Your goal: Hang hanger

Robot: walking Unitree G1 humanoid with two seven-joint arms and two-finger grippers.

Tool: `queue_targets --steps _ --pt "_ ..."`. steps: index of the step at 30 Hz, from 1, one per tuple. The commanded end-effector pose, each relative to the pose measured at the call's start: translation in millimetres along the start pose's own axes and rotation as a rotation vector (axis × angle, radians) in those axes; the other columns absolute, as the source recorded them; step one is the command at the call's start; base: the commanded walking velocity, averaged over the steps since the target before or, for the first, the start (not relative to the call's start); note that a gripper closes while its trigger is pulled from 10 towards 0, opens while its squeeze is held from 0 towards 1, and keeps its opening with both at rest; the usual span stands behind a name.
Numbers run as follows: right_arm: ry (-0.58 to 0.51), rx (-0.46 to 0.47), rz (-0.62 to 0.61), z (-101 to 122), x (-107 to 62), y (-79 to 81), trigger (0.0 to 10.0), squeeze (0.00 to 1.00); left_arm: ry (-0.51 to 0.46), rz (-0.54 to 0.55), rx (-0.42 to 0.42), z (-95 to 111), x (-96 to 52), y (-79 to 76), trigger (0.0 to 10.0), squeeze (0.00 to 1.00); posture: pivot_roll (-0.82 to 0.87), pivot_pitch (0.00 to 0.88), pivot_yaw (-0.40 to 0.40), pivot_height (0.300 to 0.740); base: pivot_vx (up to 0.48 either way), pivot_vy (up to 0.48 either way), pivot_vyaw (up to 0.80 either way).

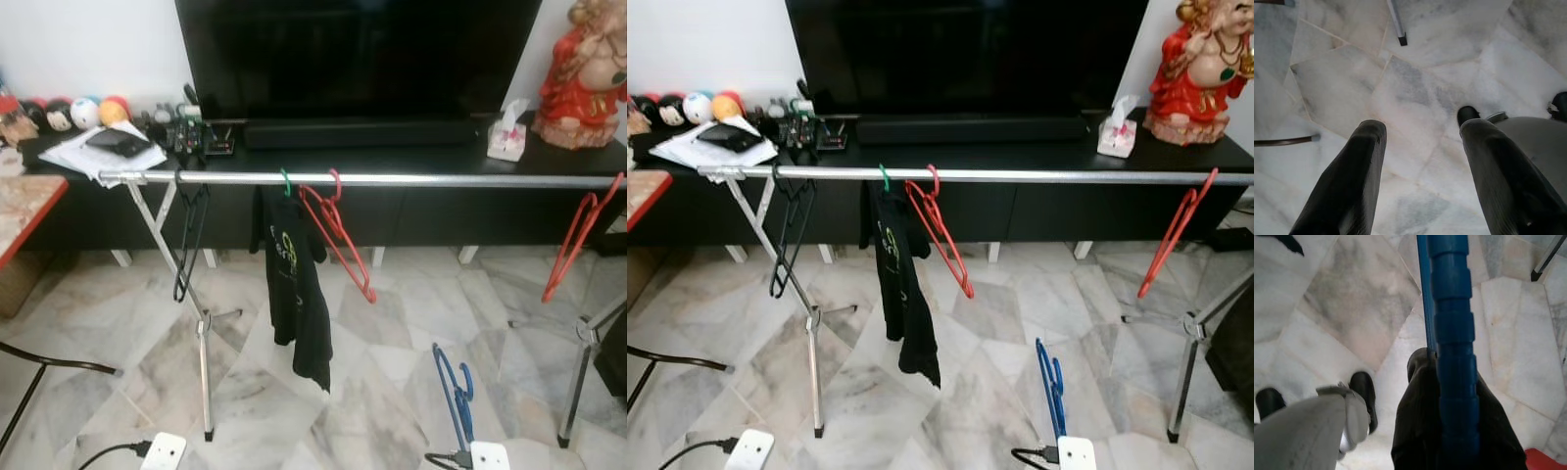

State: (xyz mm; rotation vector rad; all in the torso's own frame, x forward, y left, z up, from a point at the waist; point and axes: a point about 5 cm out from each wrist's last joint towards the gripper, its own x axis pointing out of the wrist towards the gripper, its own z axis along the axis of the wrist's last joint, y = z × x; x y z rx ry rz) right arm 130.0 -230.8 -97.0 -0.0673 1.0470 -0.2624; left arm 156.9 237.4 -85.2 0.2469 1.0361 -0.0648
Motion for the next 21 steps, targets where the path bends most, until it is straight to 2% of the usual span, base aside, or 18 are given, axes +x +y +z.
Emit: queue_targets --steps 1,5,13,21 --pt "-0.003 0.021 0.004 2 0.3 2.1 10.0 0.00 0.009 0.005 -0.001 -2 -0.9 4.0 10.0 0.00 -0.12 0.000 0.008 0.740 0.262 0.000 -0.76" --pt "-0.004 0.017 0.007 1 0.2 2.1 10.0 0.00 0.013 0.001 0.003 -4 -1.0 2.9 10.0 0.00 -0.12 0.000 0.008 0.740 0.262 0.000 -0.76" --pt "-0.004 0.011 0.010 1 0.1 1.9 10.0 0.00 0.017 -0.014 0.007 -7 0.2 -10.9 10.0 0.00 -0.12 0.000 0.008 0.740 0.264 0.000 0.00" --pt "-0.006 0.013 0.014 1 0.0 2.2 10.0 0.00 0.022 -0.018 0.015 -8 0.1 -13.2 10.0 0.00 -0.12 0.000 0.008 0.740 0.262 0.000 0.00"
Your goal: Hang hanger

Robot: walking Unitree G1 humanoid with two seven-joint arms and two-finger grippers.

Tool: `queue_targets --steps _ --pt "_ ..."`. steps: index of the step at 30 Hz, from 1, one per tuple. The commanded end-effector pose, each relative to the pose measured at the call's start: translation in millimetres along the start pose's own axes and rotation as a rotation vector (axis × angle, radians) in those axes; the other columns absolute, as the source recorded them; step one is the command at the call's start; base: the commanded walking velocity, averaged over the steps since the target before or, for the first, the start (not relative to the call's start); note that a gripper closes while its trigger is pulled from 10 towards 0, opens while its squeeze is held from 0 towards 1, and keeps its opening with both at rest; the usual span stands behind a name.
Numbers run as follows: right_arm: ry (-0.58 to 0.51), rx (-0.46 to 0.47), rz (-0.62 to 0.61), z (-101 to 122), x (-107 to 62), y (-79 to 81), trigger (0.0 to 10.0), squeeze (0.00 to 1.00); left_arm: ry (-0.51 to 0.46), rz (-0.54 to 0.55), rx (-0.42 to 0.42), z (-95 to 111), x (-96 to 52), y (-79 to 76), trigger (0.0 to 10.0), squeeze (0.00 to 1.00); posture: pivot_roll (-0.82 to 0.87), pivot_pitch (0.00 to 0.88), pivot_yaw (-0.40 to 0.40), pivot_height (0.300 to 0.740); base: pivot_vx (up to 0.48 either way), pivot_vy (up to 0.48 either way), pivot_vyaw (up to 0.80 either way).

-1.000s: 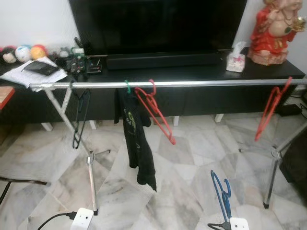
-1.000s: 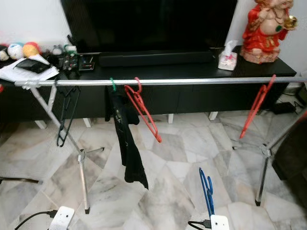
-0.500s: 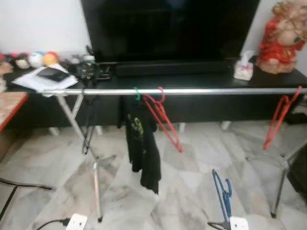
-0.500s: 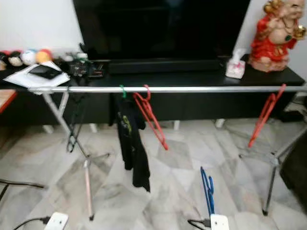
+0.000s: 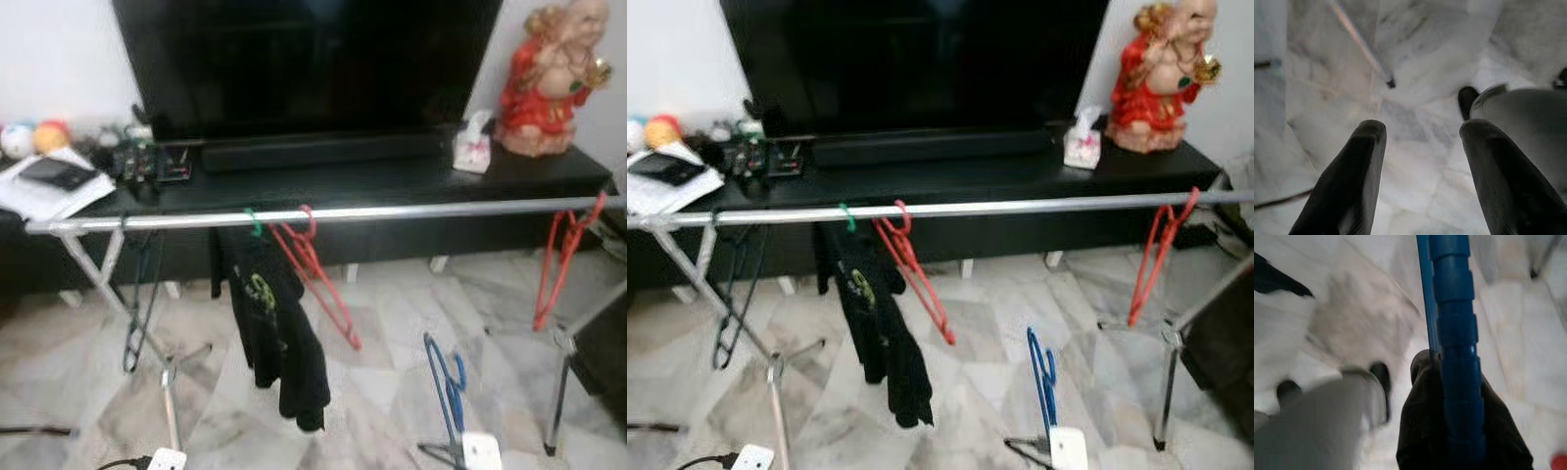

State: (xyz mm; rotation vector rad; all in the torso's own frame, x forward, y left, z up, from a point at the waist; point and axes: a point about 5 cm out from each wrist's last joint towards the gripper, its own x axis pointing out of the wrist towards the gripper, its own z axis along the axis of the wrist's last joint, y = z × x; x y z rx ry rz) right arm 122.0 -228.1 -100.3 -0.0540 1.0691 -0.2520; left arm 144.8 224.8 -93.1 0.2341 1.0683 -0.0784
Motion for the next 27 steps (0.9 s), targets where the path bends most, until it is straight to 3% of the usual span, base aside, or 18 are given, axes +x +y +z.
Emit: queue_targets --steps 1,11,27 --pt "-0.029 0.009 0.000 9.4 1.5 0.4 10.0 0.00 -0.005 0.004 0.021 1.8 -0.2 3.7 10.0 0.00 -0.12 0.000 0.008 0.740 0.000 0.000 0.00" --pt "-0.032 0.001 0.008 9.4 1.4 0.5 10.0 0.00 0.016 0.014 0.017 -5.8 -2.9 12.7 10.0 0.00 -0.11 0.000 0.004 0.740 0.137 0.000 0.00" --pt "-0.031 -0.010 0.013 8.6 1.2 0.6 10.0 0.00 0.011 0.010 0.025 -1.3 -1.0 6.5 10.0 0.00 -0.11 0.000 0.005 0.740 0.287 0.000 0.00"
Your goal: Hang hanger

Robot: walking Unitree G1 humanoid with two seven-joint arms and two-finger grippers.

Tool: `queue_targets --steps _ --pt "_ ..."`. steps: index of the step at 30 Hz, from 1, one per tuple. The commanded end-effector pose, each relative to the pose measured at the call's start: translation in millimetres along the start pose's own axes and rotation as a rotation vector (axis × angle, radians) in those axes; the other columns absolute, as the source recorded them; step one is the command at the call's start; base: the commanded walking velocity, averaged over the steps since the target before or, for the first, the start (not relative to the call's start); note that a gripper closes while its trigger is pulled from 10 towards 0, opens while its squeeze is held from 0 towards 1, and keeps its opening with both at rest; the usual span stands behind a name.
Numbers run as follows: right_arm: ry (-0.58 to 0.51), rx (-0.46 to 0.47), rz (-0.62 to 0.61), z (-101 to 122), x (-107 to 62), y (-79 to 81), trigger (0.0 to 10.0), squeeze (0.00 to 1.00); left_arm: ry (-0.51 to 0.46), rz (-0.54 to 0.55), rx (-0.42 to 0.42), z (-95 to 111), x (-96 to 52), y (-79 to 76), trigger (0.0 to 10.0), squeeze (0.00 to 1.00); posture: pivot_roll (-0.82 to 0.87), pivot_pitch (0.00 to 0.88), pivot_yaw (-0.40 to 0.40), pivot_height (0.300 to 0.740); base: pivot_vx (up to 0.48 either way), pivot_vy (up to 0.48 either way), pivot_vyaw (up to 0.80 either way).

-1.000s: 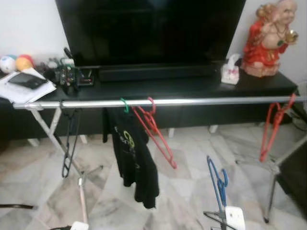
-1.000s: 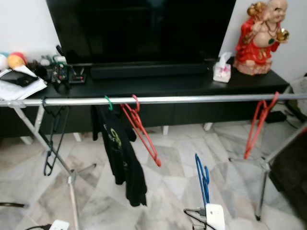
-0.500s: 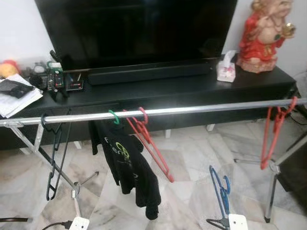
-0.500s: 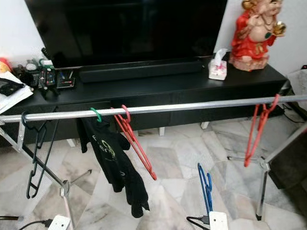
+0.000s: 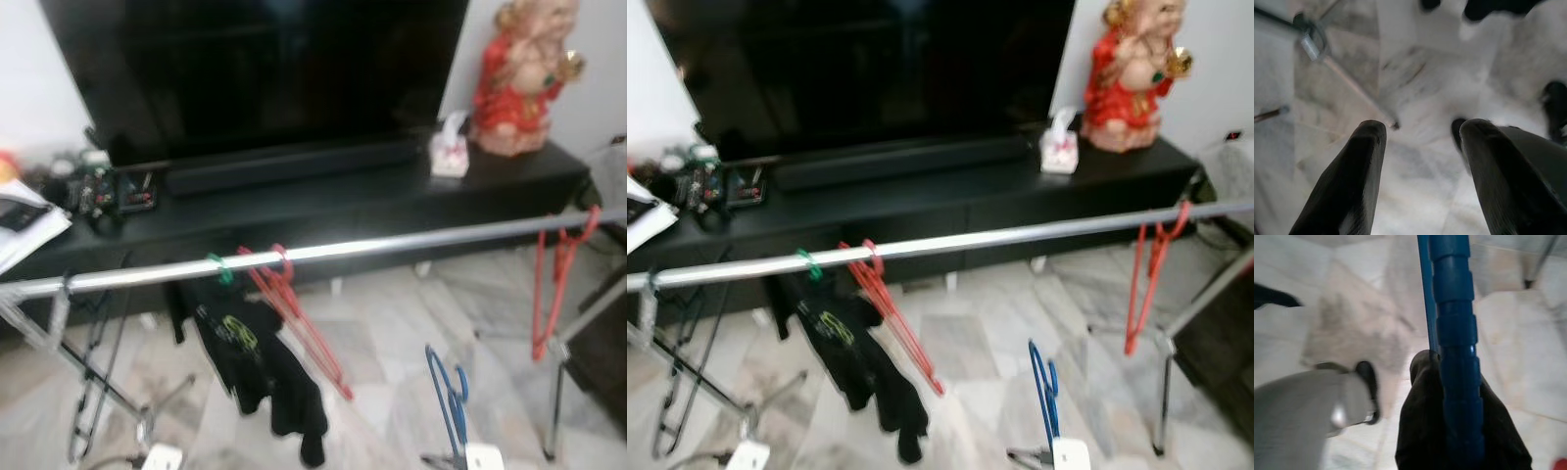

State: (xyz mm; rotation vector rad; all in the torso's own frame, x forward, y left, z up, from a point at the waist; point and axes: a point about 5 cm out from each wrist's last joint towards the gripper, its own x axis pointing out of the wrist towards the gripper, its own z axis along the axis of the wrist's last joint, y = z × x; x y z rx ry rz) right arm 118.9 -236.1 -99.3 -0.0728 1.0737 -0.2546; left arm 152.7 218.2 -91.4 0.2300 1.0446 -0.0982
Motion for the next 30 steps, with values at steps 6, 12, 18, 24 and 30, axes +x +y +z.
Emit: queue_targets --steps 6,12,18,24,30 --pt "-0.035 0.010 0.022 10 1.4 8.7 10.0 0.00 0.041 0.029 0.023 -13 -3.8 10.9 10.0 0.00 -0.11 0.000 0.003 0.740 0.148 0.000 0.00" --pt "-0.031 -0.002 0.008 9 1.4 7.4 10.0 0.00 0.049 0.033 0.034 -16 -4.8 11.7 10.0 0.00 -0.12 0.000 0.001 0.740 0.000 0.000 0.00" --pt "-0.120 -0.005 0.008 16 0.3 7.1 10.0 0.00 0.053 0.032 0.035 -18 -5.5 13.0 10.0 0.00 -0.12 0.000 -0.001 0.740 0.000 0.000 0.00" --pt "-0.227 0.087 -0.012 23 -2.3 7.2 10.0 0.00 0.054 0.032 0.042 -17 -5.4 14.3 10.0 0.00 -0.14 0.000 0.008 0.740 0.000 0.000 0.00" --pt "-0.276 0.116 -0.038 26 -3.9 6.5 10.0 0.00 0.051 0.025 0.057 -15 -4.3 10.4 10.0 0.00 -0.14 0.000 0.012 0.740 0.000 0.000 0.00"
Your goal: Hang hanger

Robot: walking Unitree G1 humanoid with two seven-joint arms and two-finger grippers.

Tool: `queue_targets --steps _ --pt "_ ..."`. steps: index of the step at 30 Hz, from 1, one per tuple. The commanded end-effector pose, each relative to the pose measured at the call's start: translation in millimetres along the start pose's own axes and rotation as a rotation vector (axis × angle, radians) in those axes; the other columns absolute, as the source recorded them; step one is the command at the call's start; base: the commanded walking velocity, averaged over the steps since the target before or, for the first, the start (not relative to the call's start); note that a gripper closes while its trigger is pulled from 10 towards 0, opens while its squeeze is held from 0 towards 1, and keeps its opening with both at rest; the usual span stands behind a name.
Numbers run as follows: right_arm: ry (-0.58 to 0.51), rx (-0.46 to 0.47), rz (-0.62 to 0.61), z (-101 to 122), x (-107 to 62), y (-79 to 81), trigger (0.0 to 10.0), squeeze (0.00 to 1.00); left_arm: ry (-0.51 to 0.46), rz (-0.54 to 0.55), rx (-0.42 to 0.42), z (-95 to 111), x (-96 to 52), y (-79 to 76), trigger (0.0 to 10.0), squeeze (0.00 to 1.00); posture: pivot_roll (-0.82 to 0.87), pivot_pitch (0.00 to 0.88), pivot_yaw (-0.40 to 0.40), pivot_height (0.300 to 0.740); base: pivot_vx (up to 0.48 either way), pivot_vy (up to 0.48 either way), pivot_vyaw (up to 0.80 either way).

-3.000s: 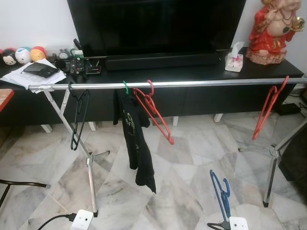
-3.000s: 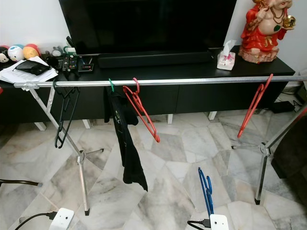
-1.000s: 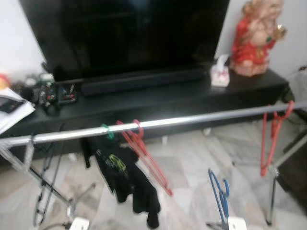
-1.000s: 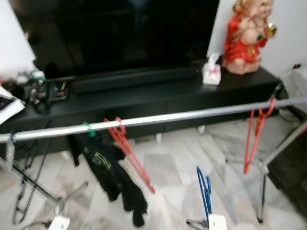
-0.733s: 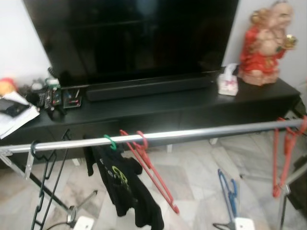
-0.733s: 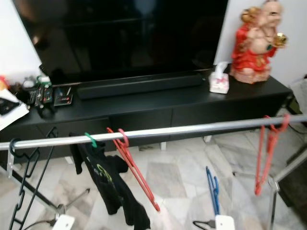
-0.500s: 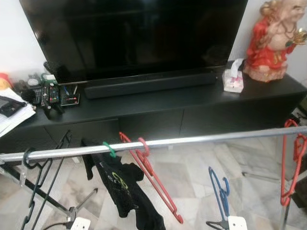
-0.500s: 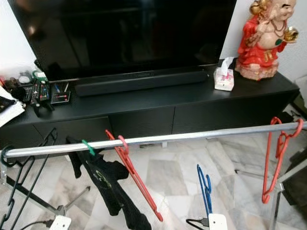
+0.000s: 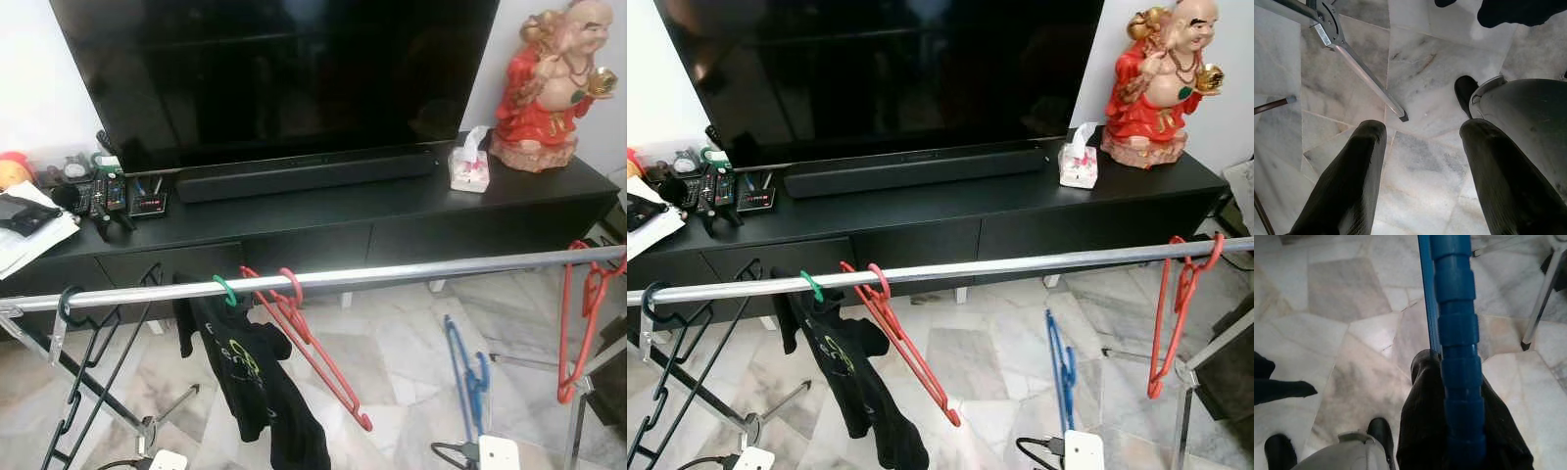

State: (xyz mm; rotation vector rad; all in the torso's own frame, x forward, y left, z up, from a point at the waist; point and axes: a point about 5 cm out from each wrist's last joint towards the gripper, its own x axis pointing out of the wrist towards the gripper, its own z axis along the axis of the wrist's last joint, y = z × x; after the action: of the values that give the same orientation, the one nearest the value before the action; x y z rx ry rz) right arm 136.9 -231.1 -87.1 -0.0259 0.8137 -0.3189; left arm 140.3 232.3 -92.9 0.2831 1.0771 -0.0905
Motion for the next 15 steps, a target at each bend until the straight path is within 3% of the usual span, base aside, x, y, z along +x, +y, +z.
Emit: queue_targets --steps 1,5,9,14,15 --pt "-0.041 0.014 -0.014 5 0.6 1.1 10.0 0.00 0.011 -0.002 0.018 0 0.5 -1.7 10.0 0.00 -0.14 0.000 0.013 0.740 0.000 0.000 0.00" --pt "-0.082 0.044 -0.031 9 -0.1 1.0 10.0 0.00 0.002 -0.001 0.018 3 1.1 -3.0 10.0 0.00 -0.15 0.000 0.019 0.740 0.000 0.000 0.00" --pt "-0.106 -0.018 0.000 13 0.6 2.5 10.0 0.00 0.001 0.000 0.029 4 1.3 -2.8 10.0 0.00 -0.15 0.000 0.021 0.740 0.000 0.000 0.00" --pt "-0.144 0.016 -0.037 16 -0.1 1.0 10.0 0.00 -0.001 0.005 0.027 5 1.1 0.0 10.0 0.00 -0.16 0.000 0.022 0.740 0.000 0.000 0.00" --pt "-0.219 0.051 -0.019 30 2.4 1.7 10.0 0.00 0.000 0.006 0.028 4 0.9 0.7 10.0 0.00 -0.16 0.000 0.022 0.740 0.000 0.000 0.00"
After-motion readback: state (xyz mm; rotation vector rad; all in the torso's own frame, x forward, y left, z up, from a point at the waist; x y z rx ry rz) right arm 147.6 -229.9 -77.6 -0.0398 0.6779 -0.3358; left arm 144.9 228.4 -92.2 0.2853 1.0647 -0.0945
